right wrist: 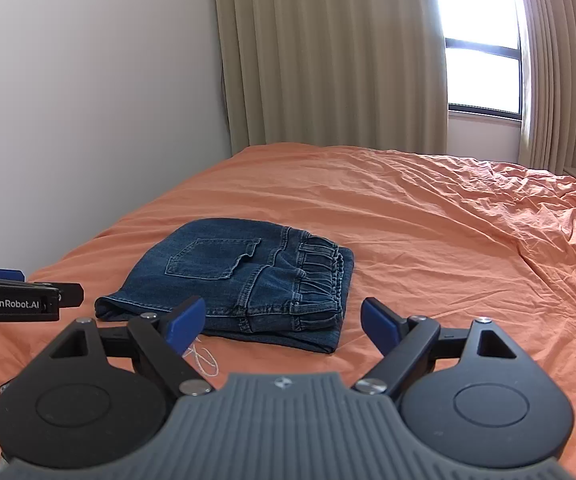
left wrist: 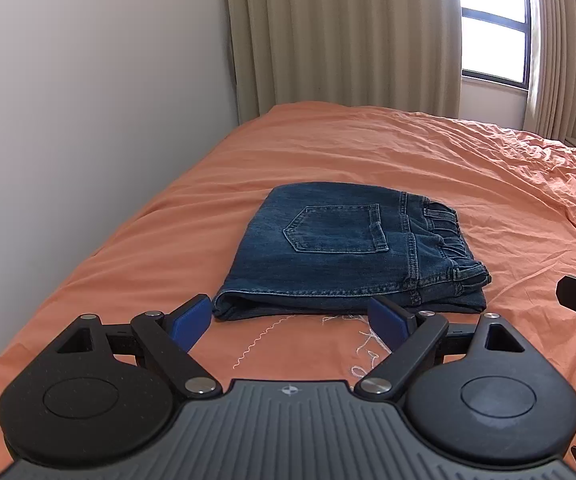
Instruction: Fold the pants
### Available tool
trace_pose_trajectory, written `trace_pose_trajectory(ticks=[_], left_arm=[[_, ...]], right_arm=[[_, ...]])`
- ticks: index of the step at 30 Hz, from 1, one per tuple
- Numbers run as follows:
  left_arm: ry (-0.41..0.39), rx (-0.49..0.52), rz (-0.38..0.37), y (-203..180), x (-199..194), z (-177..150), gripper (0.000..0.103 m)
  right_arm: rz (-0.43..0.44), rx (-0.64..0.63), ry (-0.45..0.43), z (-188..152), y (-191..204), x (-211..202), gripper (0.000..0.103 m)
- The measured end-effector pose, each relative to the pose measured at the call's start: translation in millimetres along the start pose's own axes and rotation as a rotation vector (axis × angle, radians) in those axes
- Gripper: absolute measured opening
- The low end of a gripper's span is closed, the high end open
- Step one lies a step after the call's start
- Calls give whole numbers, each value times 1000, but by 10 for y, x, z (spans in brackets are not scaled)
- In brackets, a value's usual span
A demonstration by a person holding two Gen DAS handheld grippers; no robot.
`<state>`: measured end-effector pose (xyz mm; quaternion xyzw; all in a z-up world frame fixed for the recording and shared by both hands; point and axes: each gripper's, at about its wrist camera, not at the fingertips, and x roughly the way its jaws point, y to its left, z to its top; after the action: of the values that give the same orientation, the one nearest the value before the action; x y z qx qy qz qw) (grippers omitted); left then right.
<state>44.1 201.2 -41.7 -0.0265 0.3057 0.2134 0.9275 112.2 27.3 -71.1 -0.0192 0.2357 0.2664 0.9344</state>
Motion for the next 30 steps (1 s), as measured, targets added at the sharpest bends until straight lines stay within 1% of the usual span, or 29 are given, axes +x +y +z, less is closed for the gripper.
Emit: trace_pose_trajectory(ticks=[30], left_arm=[[-8,-2,-8,18,-51,19,103]], right_arm=[[9,10,-11,20,29,-68,81]])
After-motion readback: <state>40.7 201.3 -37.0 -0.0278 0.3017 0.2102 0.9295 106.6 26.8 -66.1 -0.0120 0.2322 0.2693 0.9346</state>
